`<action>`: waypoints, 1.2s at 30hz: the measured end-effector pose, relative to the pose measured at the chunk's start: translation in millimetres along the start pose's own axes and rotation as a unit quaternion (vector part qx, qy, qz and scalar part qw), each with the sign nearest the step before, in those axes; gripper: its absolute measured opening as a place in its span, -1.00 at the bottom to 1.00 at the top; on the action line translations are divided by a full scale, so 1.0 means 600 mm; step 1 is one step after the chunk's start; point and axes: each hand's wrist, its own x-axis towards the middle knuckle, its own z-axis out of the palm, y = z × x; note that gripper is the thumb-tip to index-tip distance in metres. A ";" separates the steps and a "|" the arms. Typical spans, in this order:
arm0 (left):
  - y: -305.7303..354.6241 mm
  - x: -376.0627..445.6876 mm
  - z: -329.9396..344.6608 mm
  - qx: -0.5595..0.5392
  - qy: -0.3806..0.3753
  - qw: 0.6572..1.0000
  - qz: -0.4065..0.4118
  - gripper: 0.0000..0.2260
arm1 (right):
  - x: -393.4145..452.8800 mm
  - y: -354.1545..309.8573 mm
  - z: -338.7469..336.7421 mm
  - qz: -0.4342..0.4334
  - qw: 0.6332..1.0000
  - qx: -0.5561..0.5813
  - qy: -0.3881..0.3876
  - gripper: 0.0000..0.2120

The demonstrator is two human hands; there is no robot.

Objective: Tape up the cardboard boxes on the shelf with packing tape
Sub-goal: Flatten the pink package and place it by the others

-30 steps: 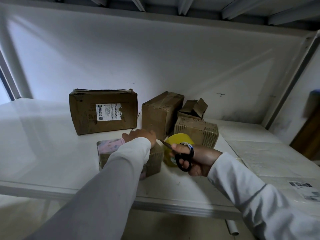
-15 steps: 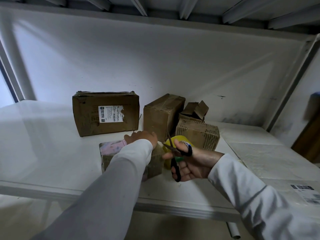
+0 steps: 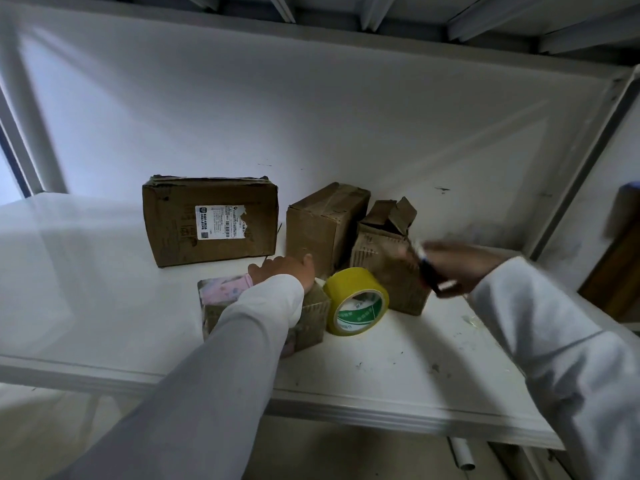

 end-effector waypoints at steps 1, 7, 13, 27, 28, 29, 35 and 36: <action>0.000 -0.001 0.000 -0.002 0.004 1.000 0.001 -0.44 | 0.005 0.025 0.000 0.027 0.997 -0.073 0.003 -0.77; 0.003 -0.001 0.001 -0.028 0.022 0.999 -0.008 -0.50 | 0.022 0.112 -0.002 0.149 0.931 -0.333 -0.024 -0.58; -0.005 0.001 0.002 -0.108 0.055 0.990 0.067 -0.60 | 0.042 0.067 0.027 -0.001 0.897 -0.422 0.131 -0.73; -0.015 -0.002 -0.005 -0.123 0.013 0.980 0.157 -0.66 | 0.101 -0.006 0.079 -0.099 0.963 -0.226 -0.111 -0.78; -0.015 -0.002 -0.005 -0.126 0.006 0.979 0.158 -0.66 | 0.096 0.000 0.069 -0.094 0.966 -0.212 -0.115 -0.76; -0.015 -0.003 -0.006 -0.133 -0.001 0.978 0.158 -0.66 | 0.093 0.006 0.058 -0.092 0.967 -0.206 -0.115 -0.75; -0.016 -0.014 -0.013 -0.162 -0.003 0.971 0.175 -0.70 | 0.074 0.041 -0.008 -0.107 0.977 -0.182 -0.005 -0.82; -0.017 -0.016 -0.013 -0.170 -0.001 0.969 0.178 -0.70 | 0.067 0.043 -0.016 -0.108 0.973 -0.203 0.006 -0.83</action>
